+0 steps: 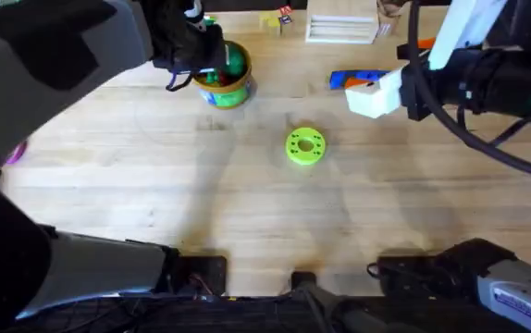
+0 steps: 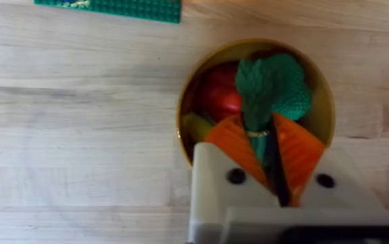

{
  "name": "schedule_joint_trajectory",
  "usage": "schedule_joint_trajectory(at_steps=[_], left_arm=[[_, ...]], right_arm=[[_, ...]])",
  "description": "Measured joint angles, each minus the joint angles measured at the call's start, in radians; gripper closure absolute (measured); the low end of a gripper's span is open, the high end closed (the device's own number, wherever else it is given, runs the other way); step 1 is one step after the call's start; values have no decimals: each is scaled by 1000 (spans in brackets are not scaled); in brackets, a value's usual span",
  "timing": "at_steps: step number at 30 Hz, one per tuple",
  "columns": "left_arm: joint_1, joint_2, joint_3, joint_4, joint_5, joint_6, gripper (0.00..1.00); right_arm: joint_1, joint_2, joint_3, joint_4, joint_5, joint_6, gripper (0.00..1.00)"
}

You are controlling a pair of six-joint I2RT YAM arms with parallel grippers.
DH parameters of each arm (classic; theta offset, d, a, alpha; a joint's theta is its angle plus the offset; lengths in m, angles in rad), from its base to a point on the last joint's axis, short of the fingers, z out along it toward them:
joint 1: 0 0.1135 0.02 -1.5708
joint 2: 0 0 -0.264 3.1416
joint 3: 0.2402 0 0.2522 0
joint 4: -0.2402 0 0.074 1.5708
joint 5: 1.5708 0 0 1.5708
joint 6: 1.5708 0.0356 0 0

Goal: Pick up the gripper from the table and insert it into the empty holder that is missing its gripper. Then pick up a screw, insert it into the mounting hole, and use the screwdriver to tighten it. Finally, clean up the table by picking up the vegetable and placing it into the bucket.

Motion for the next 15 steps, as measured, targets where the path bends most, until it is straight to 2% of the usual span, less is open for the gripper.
schedule_joint_trajectory(at_steps=[1,6,7,9,11,15], left_arm=[[0,-2,0,0,-1,-3,907],[0,-9,0,3,-7,-13,137],[0,-11,0,2,-7,-8,44],[-3,-24,0,-5,-8,42,8],[-15,-52,2,-35,-11,120,6],[-78,-157,31,-151,-12,305,7]], right_arm=[[0,0,0,0,0,0,9],[0,0,0,0,0,37,10],[0,0,0,0,0,53,10],[0,0,0,-9,-13,84,10],[0,0,5,-58,-40,103,10],[0,0,74,-243,-77,124,10]])
